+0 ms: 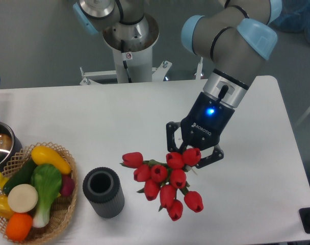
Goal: Insert the flowers into the vase
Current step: 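Carry the tulip bunch toward the black vase, tilting stems downward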
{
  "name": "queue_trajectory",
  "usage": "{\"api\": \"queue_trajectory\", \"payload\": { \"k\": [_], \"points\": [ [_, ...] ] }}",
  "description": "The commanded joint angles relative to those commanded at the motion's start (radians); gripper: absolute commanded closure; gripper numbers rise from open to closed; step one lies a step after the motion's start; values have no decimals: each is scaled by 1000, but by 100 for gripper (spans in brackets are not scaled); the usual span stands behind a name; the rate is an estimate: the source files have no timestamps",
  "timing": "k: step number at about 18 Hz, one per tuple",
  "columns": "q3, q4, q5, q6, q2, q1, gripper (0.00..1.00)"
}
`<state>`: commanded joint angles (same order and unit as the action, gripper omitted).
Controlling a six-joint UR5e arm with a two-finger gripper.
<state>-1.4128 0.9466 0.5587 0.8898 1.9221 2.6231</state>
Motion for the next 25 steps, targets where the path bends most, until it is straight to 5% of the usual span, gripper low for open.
{"api": "queue_trajectory", "payload": {
  "k": [18,25],
  "points": [
    [-2,-49,-322,-31,5,2,86],
    [-8,-55,-356,-28,8,-6,87]
  ]
}}
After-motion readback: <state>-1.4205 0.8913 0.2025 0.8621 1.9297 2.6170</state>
